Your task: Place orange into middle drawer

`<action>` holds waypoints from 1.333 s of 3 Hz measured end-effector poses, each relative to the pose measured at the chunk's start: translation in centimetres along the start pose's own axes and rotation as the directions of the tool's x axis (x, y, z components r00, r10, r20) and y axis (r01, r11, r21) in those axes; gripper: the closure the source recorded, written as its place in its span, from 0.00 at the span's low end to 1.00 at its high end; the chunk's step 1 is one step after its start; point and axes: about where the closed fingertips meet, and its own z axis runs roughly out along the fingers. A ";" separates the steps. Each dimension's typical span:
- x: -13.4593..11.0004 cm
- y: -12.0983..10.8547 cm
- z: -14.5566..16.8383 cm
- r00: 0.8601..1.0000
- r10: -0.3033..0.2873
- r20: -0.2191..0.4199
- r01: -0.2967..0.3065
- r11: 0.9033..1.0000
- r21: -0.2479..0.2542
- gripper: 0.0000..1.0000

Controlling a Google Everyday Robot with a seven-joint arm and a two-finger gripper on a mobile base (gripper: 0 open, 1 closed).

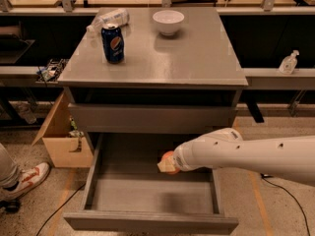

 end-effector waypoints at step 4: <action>1.1 -1.2 14.3 0.996 -0.074 -0.040 0.072 0.996 -0.055 1.00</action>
Offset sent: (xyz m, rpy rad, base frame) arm 0.0538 0.0347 -0.1080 -0.0129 0.0310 0.0825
